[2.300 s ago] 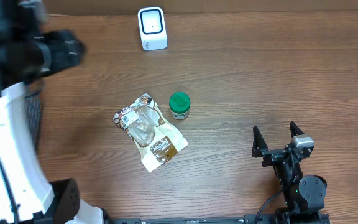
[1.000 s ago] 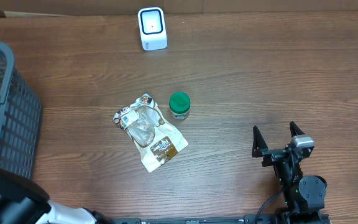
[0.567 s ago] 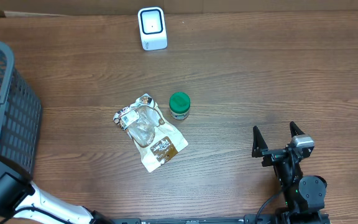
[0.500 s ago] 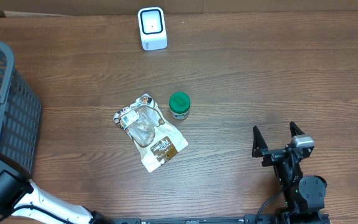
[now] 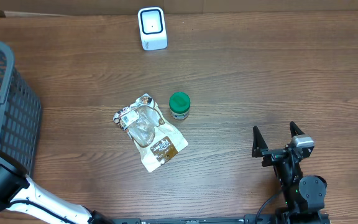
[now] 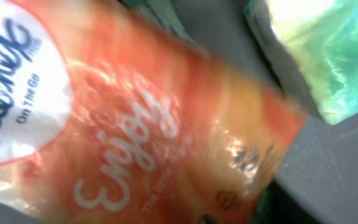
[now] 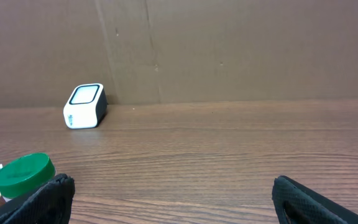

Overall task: Scan the item barcode
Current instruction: 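Return the left gripper to the basket and grasp the mint-green wipes pack, then carry the wipes pack to the scanner and place it right of the jar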

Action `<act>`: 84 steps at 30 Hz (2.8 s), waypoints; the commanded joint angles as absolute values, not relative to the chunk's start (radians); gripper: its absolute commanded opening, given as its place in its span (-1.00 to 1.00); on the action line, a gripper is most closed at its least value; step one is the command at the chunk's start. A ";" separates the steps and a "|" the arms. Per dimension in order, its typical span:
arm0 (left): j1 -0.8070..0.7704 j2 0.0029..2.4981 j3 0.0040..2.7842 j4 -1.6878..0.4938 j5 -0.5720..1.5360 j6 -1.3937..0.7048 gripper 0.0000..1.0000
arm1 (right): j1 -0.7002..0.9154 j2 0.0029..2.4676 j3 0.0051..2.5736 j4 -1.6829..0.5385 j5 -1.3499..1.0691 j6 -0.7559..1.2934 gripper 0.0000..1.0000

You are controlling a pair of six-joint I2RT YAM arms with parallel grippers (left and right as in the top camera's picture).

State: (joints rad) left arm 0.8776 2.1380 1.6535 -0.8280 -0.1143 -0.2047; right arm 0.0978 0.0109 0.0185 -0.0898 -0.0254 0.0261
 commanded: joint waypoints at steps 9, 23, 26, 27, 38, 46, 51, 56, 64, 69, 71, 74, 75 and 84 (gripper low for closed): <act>0.876 2.129 1.685 -0.955 -0.049 -0.242 -0.91 | 0.093 0.003 0.008 -0.084 -0.020 0.025 1.00; 0.876 1.937 2.183 -1.322 0.443 -0.375 -0.91 | 0.093 0.003 0.008 -0.084 -0.020 0.025 1.00; 0.869 1.858 2.262 -1.348 0.518 -0.387 -0.92 | 0.093 0.003 0.008 -0.084 -0.020 0.025 1.00; 0.864 1.834 2.277 -1.351 0.541 -0.394 -0.92 | 0.093 0.003 0.008 -0.084 -0.020 0.025 1.00; 0.308 1.546 2.311 -1.475 0.323 -0.332 -0.92 | 0.093 0.003 0.008 -0.084 -0.020 0.025 1.00; -0.243 1.640 2.173 -1.517 0.052 -0.337 -0.92 | 0.093 0.003 0.008 -0.084 -0.020 0.025 1.00; -0.446 1.776 2.008 -1.398 0.052 -0.337 -0.92 | 0.093 0.003 0.008 -0.084 -0.020 0.025 1.00; -0.568 1.953 1.941 -1.274 0.056 -0.337 -0.92 | 0.093 0.003 0.008 -0.084 -0.020 0.025 1.00; -0.651 2.152 1.941 -1.221 0.127 -0.365 -0.92 | 0.093 0.003 0.008 -0.084 -0.020 0.025 1.00; -0.675 2.191 1.940 -1.219 0.141 -0.367 -0.83 | 0.093 0.003 0.008 -0.084 -0.020 0.025 1.00; -0.677 2.190 1.942 -1.213 0.144 -0.367 -0.59 | 0.093 0.003 0.008 -0.084 -0.020 0.025 1.00; -0.675 2.190 1.942 -1.203 0.150 -0.367 -0.03 | 0.093 0.003 0.008 -0.084 -0.020 0.025 1.00; -0.674 2.190 1.943 -1.203 0.150 -0.367 0.03 | 0.093 0.003 0.008 -0.084 -0.020 0.025 1.00; -0.593 2.152 2.314 -1.360 0.051 -0.347 0.00 | 0.093 0.003 0.008 -0.084 -0.020 0.025 1.00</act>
